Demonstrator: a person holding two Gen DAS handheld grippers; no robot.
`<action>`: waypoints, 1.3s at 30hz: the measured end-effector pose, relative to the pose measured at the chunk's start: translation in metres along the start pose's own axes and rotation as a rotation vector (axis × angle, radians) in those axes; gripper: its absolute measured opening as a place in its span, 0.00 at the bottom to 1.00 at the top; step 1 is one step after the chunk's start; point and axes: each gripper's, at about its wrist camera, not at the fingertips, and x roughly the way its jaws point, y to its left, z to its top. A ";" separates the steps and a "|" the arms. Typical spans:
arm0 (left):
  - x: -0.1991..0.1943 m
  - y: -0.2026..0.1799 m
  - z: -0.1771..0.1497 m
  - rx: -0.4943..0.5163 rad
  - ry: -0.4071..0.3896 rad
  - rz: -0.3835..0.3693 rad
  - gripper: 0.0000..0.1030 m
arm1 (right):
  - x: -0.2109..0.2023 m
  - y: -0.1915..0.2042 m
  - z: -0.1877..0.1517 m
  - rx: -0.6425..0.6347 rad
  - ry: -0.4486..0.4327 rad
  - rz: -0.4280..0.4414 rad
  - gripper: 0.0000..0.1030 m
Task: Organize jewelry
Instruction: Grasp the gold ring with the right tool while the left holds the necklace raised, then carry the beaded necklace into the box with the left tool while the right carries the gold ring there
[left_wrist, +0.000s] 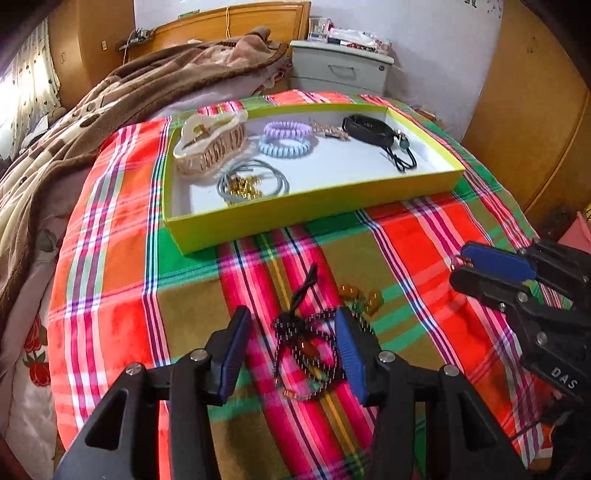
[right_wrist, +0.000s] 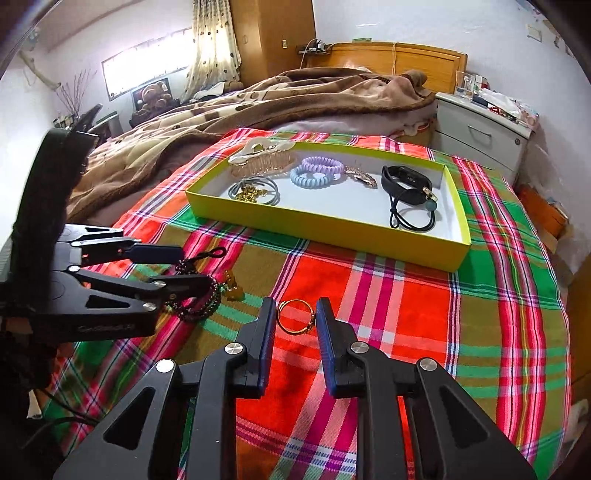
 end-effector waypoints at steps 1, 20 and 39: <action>0.001 -0.002 0.001 0.010 0.006 0.011 0.46 | 0.000 0.000 0.000 0.001 -0.001 0.001 0.22; -0.014 0.001 0.001 -0.034 -0.033 -0.032 0.20 | -0.011 -0.009 0.006 0.039 -0.032 -0.041 0.22; -0.065 0.007 0.044 -0.063 -0.191 -0.165 0.20 | -0.033 -0.022 0.038 0.057 -0.119 -0.081 0.22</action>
